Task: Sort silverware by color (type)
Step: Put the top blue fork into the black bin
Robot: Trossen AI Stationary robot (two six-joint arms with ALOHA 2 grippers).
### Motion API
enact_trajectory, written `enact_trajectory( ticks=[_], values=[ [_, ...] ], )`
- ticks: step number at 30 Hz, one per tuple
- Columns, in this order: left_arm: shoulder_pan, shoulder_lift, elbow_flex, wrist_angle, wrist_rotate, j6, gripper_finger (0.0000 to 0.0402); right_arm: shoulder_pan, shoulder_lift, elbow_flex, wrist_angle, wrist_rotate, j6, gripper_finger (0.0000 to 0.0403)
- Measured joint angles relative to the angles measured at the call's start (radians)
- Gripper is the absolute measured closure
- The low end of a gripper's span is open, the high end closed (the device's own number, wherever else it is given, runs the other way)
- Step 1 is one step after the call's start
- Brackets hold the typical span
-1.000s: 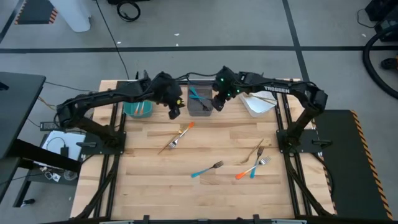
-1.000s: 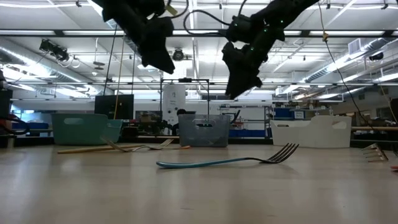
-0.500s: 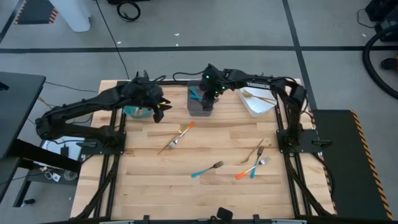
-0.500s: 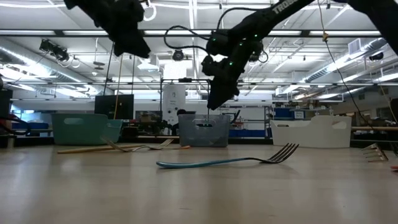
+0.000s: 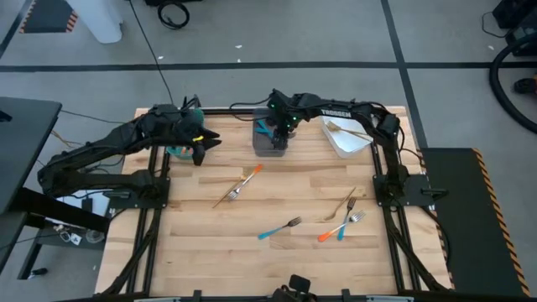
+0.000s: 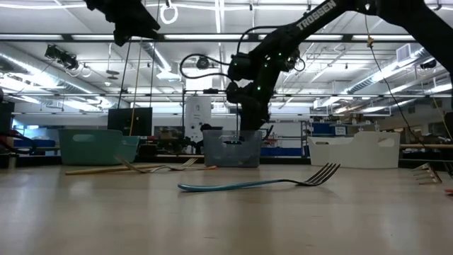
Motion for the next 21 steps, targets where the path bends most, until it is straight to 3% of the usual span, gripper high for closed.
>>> enact_trajectory(
  ticks=[11, 21],
  values=[
    [-0.049, -0.003, 0.000, -0.018, 0.002, -0.035, 0.0272, -0.008, 0.050, -0.001, -0.073, 0.010, -0.036, 0.0243],
    [-0.052, -0.003, 0.000, -0.018, 0.002, -0.036, 0.0272, -0.007, 0.066, -0.002, -0.094, 0.007, -0.030, 0.0337]
  ],
)
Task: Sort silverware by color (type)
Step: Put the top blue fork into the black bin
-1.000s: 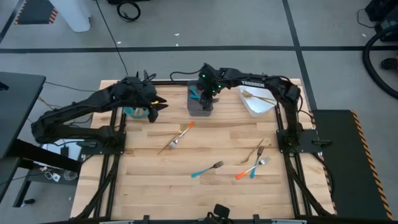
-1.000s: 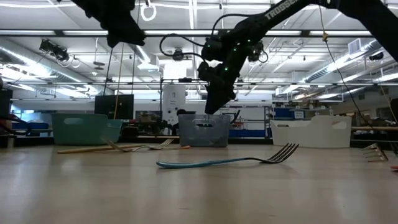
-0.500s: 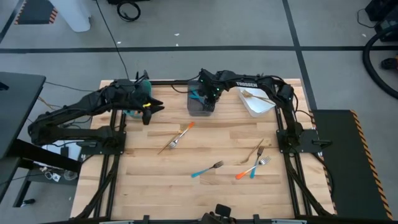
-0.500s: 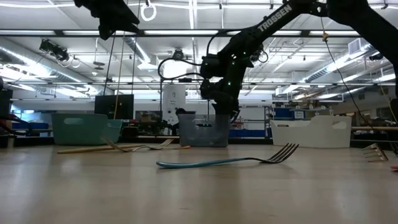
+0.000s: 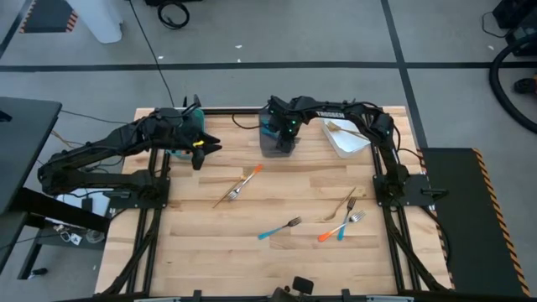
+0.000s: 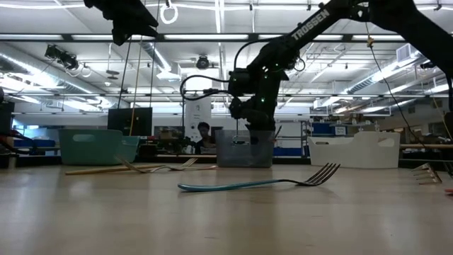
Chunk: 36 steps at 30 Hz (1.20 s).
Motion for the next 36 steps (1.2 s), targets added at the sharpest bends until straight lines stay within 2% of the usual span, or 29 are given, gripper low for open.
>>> enact_trajectory(
  ticks=[6, 12, 20, 26, 36],
  values=[
    [0.000, 0.000, 0.000, 0.000, 0.000, 0.000, 0.0272, -0.001, -0.003, 0.000, -0.036, -0.018, 0.072, 0.0378],
    [0.000, 0.000, 0.000, 0.004, -0.001, 0.023, 0.0272, -0.007, -0.035, 0.000, -0.047, -0.140, 0.235, 0.0384],
    [0.001, 0.000, 0.000, 0.049, -0.002, 0.127, 0.0272, -0.017, -0.104, 0.000, -0.041, -0.138, 0.431, 0.0379],
    [0.001, 0.000, 0.001, 0.094, -0.002, 0.215, 0.0272, -0.024, -0.105, 0.000, 0.053, -0.133, 0.552, 0.0377],
    [0.001, 0.000, 0.001, 0.101, -0.002, 0.226, 0.0272, -0.023, -0.099, -0.063, 0.186, -0.099, 0.649, 0.0376]
  ],
)
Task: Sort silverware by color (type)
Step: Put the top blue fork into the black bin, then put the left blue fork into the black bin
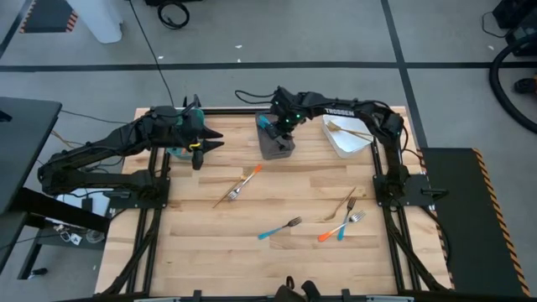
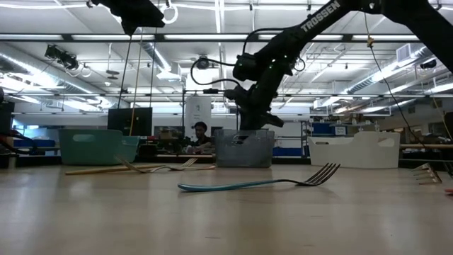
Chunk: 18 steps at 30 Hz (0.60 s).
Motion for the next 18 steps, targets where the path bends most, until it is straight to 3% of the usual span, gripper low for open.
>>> enact_trajectory(
  ticks=[10, 18],
  values=[
    [0.000, 0.000, 0.000, 0.012, -0.019, -0.039, 0.0272, 0.000, 0.000, -0.048, 0.090, 0.007, 0.020, 0.0341],
    [0.000, 0.000, 0.000, 0.042, -0.049, -0.042, 0.0272, -0.037, 0.001, -0.028, 0.079, -0.188, 0.028, 0.0313]
  ],
)
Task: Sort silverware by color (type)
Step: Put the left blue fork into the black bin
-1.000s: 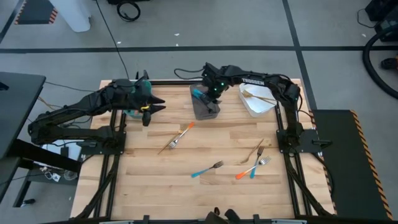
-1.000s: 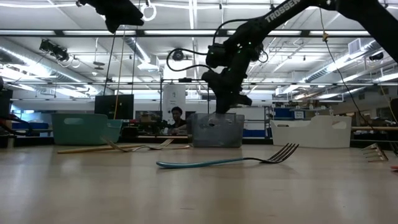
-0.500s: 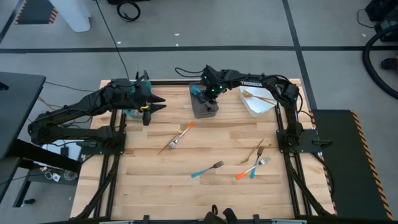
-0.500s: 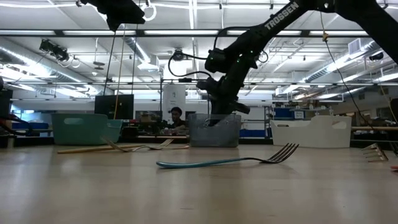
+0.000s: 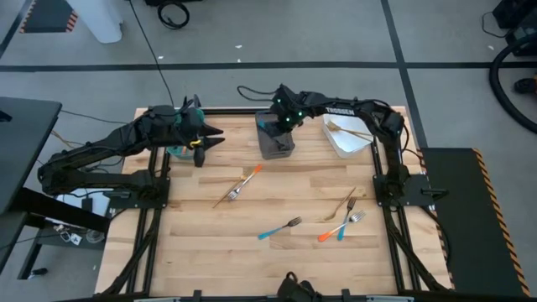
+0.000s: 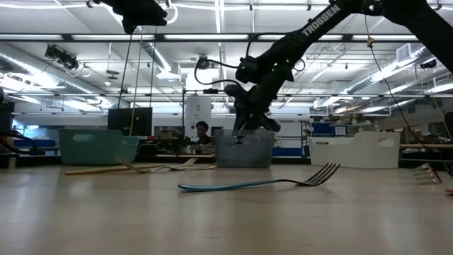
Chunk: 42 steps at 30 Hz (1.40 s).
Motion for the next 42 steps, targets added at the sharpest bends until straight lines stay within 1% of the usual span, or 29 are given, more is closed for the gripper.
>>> enact_trajectory(
  ticks=[3, 5, 7, 10, 14, 18, 23, 27, 29, 32, 34, 36, 39, 42],
  values=[
    [0.000, 0.000, 0.000, 0.040, -0.029, 0.007, 0.0272, -0.016, -0.003, 0.055, -0.045, -0.077, -0.034, 0.0313],
    [0.000, 0.000, 0.000, 0.076, -0.053, 0.009, 0.0272, -0.023, -0.010, 0.092, -0.089, -0.098, -0.085, 0.0314],
    [0.004, 0.000, 0.000, 0.104, -0.082, 0.035, 0.0272, -0.025, -0.028, 0.132, -0.104, -0.099, -0.149, 0.0314],
    [0.021, 0.000, 0.000, 0.127, -0.118, 0.083, 0.0272, -0.026, -0.079, 0.175, -0.094, -0.059, -0.273, 0.0315],
    [0.057, 0.000, 0.000, 0.126, -0.168, 0.139, 0.0272, -0.030, -0.166, 0.166, 0.010, 0.005, -0.386, 0.0315],
    [0.097, 0.000, 0.000, 0.127, -0.174, 0.165, 0.0272, -0.032, -0.232, 0.158, 0.107, 0.017, -0.472, 0.0315],
    [0.125, 0.000, 0.000, 0.111, -0.174, 0.166, 0.0272, -0.027, -0.250, 0.157, 0.213, 0.046, -0.567, 0.0315],
    [0.140, 0.001, 0.000, 0.069, -0.173, 0.251, 0.0272, -0.024, -0.247, 0.156, 0.288, 0.046, -0.584, 0.0315],
    [0.145, 0.012, 0.000, 0.053, -0.173, 0.268, 0.0272, -0.021, -0.246, 0.156, 0.316, 0.045, -0.597, 0.0315],
    [0.151, 0.017, 0.000, 0.003, -0.173, 0.228, 0.0272, -0.004, -0.246, 0.156, 0.338, 0.045, -0.619, 0.0315],
    [0.150, 0.027, 0.002, -0.016, -0.174, 0.169, 0.0272, 0.016, -0.246, 0.156, 0.327, 0.038, -0.624, 0.0315],
    [0.150, 0.043, 0.001, -0.064, -0.174, 0.117, 0.0272, 0.040, -0.246, 0.156, 0.284, 0.030, -0.645, 0.0315],
    [0.142, 0.082, 0.001, -0.094, -0.173, 0.038, 0.0272, 0.083, -0.246, 0.155, 0.214, 0.012, -0.683, 0.0315],
    [0.134, 0.131, 0.001, -0.098, -0.172, -0.012, 0.0272, 0.128, -0.246, 0.155, 0.144, -0.011, -0.648, 0.0315]
  ],
)
